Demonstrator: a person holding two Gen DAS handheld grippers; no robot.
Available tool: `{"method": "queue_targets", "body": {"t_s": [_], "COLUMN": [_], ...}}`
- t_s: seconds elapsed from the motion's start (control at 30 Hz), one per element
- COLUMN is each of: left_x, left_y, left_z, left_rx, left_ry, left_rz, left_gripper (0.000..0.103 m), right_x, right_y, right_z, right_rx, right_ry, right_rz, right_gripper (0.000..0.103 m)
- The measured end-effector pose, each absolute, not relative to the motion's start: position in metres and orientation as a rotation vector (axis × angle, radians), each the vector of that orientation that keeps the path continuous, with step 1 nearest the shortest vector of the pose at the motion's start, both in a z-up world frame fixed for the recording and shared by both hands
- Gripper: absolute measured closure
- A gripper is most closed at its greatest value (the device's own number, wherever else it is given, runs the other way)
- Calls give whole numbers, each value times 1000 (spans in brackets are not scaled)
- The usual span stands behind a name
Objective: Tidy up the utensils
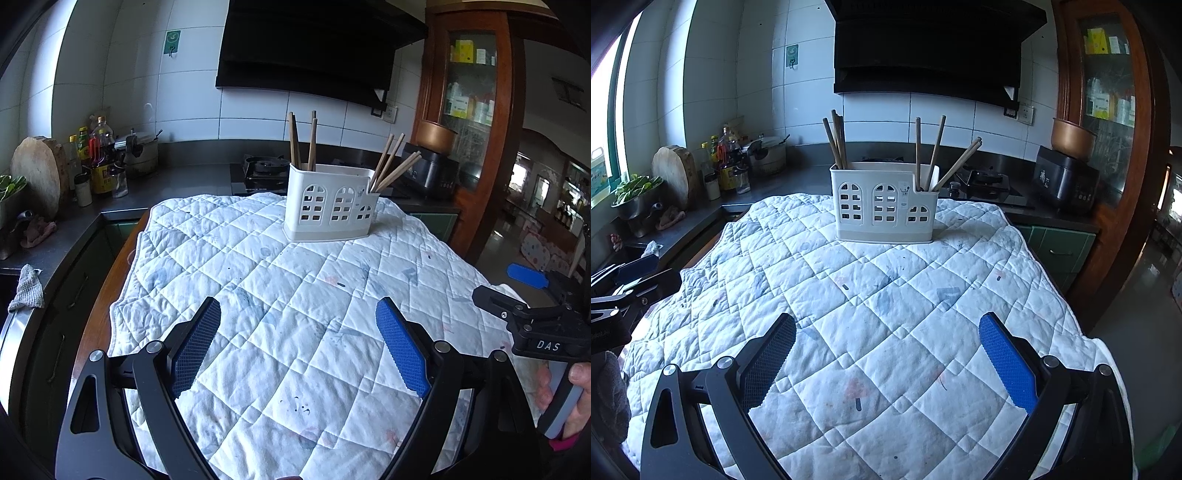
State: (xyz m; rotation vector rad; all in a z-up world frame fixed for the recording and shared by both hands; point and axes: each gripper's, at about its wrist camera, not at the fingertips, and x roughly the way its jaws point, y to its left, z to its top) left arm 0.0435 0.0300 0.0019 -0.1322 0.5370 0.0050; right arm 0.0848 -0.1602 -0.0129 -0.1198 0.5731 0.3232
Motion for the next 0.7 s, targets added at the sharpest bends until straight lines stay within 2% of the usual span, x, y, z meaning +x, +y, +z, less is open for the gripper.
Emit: {"method": "queue_targets", "body": {"t_s": [0.7], "left_x": [42], "left_y": [26], "left_z": [3], "left_rx": [-117], "left_ry": [519], "left_rz": [13], "left_gripper": [17], "right_x": [85], "right_y": [-162], "right_z": [-13], "right_rx": [-110], "right_ry": [580], "right_rz": [323], "right_gripper": [7]}}
